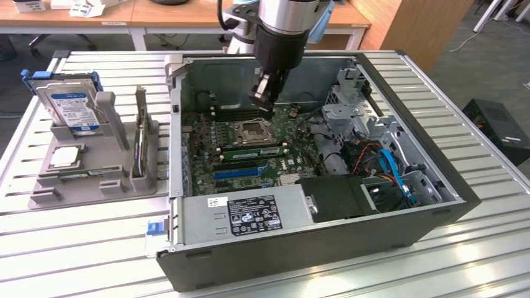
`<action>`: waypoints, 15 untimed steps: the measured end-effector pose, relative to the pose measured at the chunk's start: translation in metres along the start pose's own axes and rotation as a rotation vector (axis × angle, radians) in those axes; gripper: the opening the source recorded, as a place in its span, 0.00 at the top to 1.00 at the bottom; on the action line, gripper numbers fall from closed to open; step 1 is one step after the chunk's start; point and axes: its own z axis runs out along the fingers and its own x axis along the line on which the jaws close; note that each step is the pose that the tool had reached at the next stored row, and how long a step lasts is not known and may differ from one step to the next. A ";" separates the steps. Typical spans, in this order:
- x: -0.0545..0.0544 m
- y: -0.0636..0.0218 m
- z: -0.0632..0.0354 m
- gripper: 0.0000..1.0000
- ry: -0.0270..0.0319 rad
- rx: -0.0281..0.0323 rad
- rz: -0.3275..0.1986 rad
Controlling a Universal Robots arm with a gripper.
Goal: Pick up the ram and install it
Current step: 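Press down the ram until it locks into place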
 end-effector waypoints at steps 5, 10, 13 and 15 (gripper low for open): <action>0.000 0.0000 0.0001 0.89 -0.0024 0.0000 0.054; 0.000 0.0000 0.0003 0.89 -0.0050 0.0000 0.115; 0.000 0.0000 0.0004 0.89 -0.0066 0.0000 0.152; 0.000 0.0000 0.0005 0.89 -0.0076 0.0000 0.177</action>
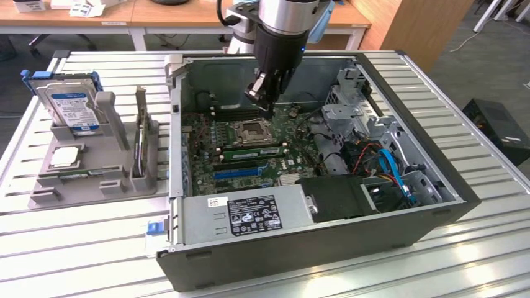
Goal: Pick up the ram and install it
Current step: 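Press down the ram until it locks into place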
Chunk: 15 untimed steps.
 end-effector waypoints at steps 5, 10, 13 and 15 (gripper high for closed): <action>0.000 0.0000 0.0003 0.89 -0.0098 -0.0001 0.226; 0.000 0.0000 0.0003 0.89 -0.0128 0.0000 0.297; 0.000 0.0000 0.0004 0.89 -0.0148 0.0000 0.344; 0.000 0.0000 0.0005 0.89 -0.0163 0.0000 0.378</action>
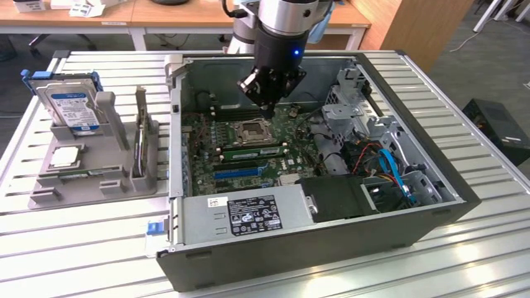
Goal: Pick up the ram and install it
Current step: 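Press down the ram until it locks into place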
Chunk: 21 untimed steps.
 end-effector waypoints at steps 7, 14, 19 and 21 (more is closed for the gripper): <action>0.000 0.0000 0.0004 0.89 -0.0054 0.0000 0.124; 0.000 0.0000 0.0008 0.89 -0.0109 0.0000 0.252; 0.000 -0.0001 0.0011 0.89 -0.0145 0.0000 0.336; 0.000 -0.0001 0.0012 0.89 -0.0158 0.0001 0.368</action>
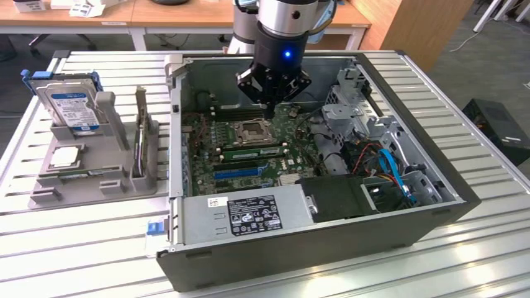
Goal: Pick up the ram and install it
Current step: 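Press down the ram until it locks into place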
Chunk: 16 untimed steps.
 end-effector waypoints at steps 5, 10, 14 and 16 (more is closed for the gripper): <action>0.000 0.0000 0.0001 0.89 -0.0013 -0.0001 0.029; 0.000 0.0000 0.0001 0.89 -0.0014 0.0025 0.029; 0.000 0.0000 0.0001 0.89 -0.0014 0.0105 0.029; 0.000 0.0000 0.0001 0.89 -0.0014 0.0114 0.029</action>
